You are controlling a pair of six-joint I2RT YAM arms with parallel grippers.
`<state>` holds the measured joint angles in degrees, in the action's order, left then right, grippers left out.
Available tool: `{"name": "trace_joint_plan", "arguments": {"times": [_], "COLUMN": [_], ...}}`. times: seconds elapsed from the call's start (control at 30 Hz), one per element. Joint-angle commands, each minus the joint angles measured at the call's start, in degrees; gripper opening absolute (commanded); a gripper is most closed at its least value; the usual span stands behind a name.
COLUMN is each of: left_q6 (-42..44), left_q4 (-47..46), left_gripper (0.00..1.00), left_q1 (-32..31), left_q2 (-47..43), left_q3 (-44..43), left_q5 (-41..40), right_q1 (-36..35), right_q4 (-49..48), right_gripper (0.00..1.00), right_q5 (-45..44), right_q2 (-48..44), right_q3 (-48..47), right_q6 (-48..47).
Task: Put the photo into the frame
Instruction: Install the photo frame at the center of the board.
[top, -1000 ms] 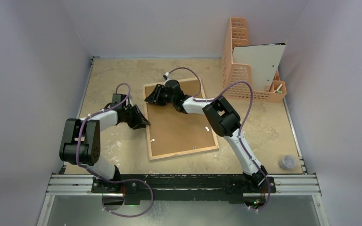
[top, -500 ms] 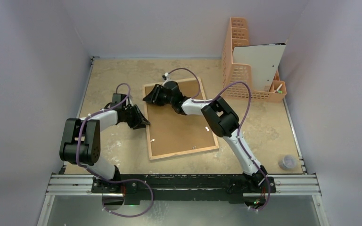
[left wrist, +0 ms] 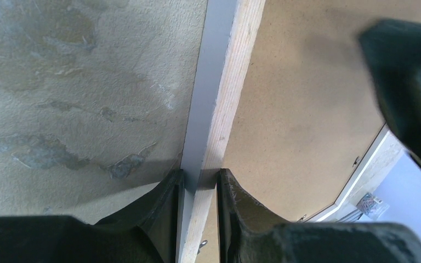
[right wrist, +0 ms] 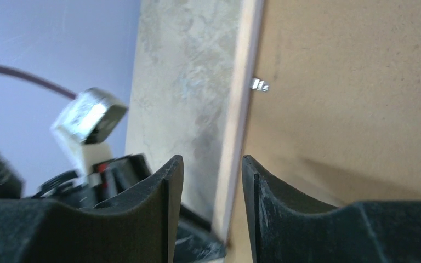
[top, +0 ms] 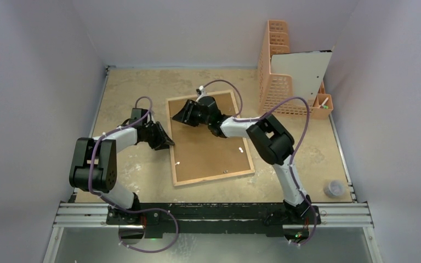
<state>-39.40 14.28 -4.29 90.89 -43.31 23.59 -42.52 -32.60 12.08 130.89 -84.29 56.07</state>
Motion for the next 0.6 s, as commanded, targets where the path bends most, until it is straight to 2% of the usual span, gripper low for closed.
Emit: {"name": "trace_joint_plan", "arguments": {"times": [0.0,0.13,0.23,0.4,0.57], "left_q6": [0.44,0.77,1.37,1.82,1.60], "left_q4": [3.57,2.79,1.78,1.29,0.81], "left_gripper": [0.27,0.33,0.35,0.32,0.25], "left_q1": [-0.45,-0.46,-0.45,-0.45,-0.45], "left_q2": [-1.14,-1.96,-2.38,-2.81,-3.17], "left_q3": [-0.20,0.51,1.16,2.26,3.09], "left_q5": [-3.01,-1.40,0.12,0.44,0.58], "right_q1": [0.94,0.71,-0.34,-4.94,-10.53], "right_q4": [0.76,5.47,6.21,0.07,-7.21], "right_gripper": [0.48,0.49,0.49,0.51,0.43], "right_q5": [-0.65,-0.02,1.17,3.10,2.72], "right_q2": [-12.13,-17.84,-21.84,-26.38,-25.98], "right_q3": [5.62,11.04,17.62,28.98,34.18], "right_q6": [-4.12,-9.93,-9.23,-3.62,0.89]}}
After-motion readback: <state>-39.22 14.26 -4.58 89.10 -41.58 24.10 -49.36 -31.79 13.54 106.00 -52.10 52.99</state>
